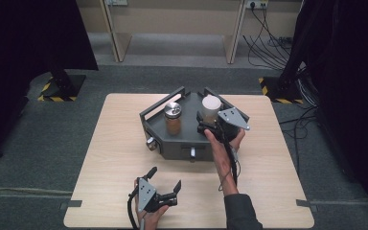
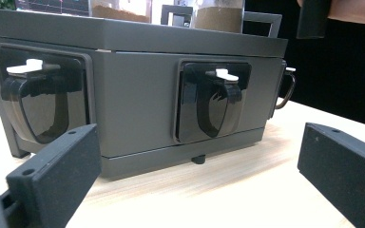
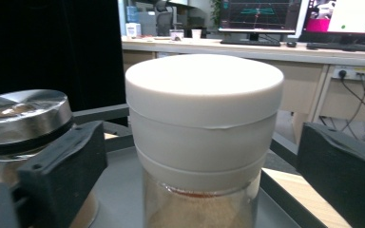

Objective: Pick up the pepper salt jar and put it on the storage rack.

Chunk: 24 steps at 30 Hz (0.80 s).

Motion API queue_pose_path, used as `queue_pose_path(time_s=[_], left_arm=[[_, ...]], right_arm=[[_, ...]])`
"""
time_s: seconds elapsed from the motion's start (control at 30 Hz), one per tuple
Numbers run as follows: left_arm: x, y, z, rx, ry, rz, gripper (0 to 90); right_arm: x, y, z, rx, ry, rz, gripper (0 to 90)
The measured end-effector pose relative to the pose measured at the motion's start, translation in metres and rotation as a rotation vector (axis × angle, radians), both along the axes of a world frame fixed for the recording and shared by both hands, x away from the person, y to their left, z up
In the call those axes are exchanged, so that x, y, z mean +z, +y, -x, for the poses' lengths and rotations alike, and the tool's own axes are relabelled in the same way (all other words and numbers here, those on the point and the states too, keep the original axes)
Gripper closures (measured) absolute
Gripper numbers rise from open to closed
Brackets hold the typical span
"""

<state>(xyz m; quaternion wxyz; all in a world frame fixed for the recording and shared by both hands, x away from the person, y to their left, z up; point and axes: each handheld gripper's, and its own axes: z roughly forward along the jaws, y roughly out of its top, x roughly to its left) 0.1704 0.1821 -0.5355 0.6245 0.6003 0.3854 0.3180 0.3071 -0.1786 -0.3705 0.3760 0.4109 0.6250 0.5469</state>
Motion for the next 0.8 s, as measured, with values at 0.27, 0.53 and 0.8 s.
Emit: queue_pose_path(time_s=[0.27, 0.53, 0.8], left_arm=[[0.0, 0.0, 0.0, 0.001, 0.0, 0.0, 0.3], [0.0, 0.0, 0.0, 0.002, 0.0, -0.003, 0.2], [0.0, -0.001, 0.0, 0.002, 0.0, -0.005, 0.3]], right_arm=[[-0.001, -0.011, 0.011, 0.035, -0.017, -0.034, 2.7], [-0.01, -0.027, 0.03, 0.069, -0.058, -0.047, 1.5], [-0.022, -0.043, 0.051, 0.082, -0.093, -0.062, 0.4]])
